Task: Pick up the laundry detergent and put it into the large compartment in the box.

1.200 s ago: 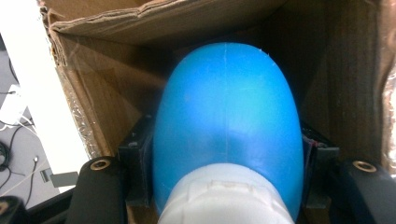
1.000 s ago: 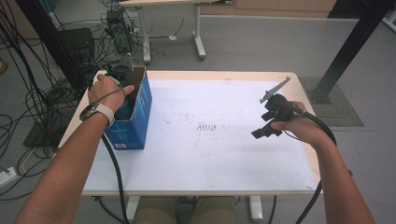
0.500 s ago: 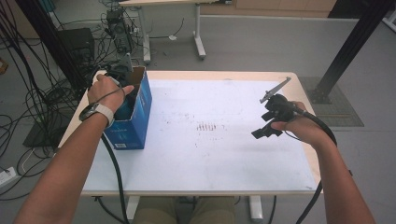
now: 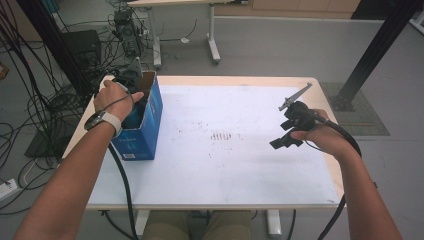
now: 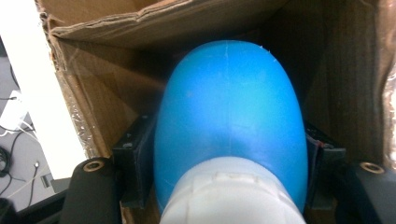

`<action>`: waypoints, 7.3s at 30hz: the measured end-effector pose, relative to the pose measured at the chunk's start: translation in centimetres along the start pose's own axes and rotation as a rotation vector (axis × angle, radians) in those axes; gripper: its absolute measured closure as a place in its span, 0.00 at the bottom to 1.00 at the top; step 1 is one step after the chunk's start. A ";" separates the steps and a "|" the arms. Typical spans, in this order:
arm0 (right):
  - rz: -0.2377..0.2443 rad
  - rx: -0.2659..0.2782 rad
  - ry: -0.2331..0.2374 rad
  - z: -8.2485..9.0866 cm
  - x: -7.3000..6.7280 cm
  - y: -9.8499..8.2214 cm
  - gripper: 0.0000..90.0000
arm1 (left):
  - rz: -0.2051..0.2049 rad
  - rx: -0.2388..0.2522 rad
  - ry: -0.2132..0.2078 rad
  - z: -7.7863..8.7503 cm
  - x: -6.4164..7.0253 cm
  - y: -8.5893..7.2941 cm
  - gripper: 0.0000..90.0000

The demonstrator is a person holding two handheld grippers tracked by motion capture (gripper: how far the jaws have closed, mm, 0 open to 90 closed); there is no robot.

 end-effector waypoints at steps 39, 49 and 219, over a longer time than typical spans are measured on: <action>0.022 -0.009 0.006 -0.3 -0.5 1.0 0.13 | -0.019 0.057 -0.075 1.5 -1.3 -1.3 0.26; 0.025 -0.010 0.008 -0.5 -0.7 1.4 0.13 | -0.022 0.071 -0.097 1.9 -1.6 -1.7 0.22; -0.051 0.021 -0.056 2.2 -0.9 0.0 0.13 | -1.341 0.081 -0.255 8.7 14.2 3.1 0.07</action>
Point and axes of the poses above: each handheld gripper's, and its own axes: z roughly backward along the jaws, y roughly out of its top, x roughly to its right, the point moved 5 cm from there along -z, roughly forward along the jaws, and after that the axes turned 3 degrees about -z, right-handed, at the moved point
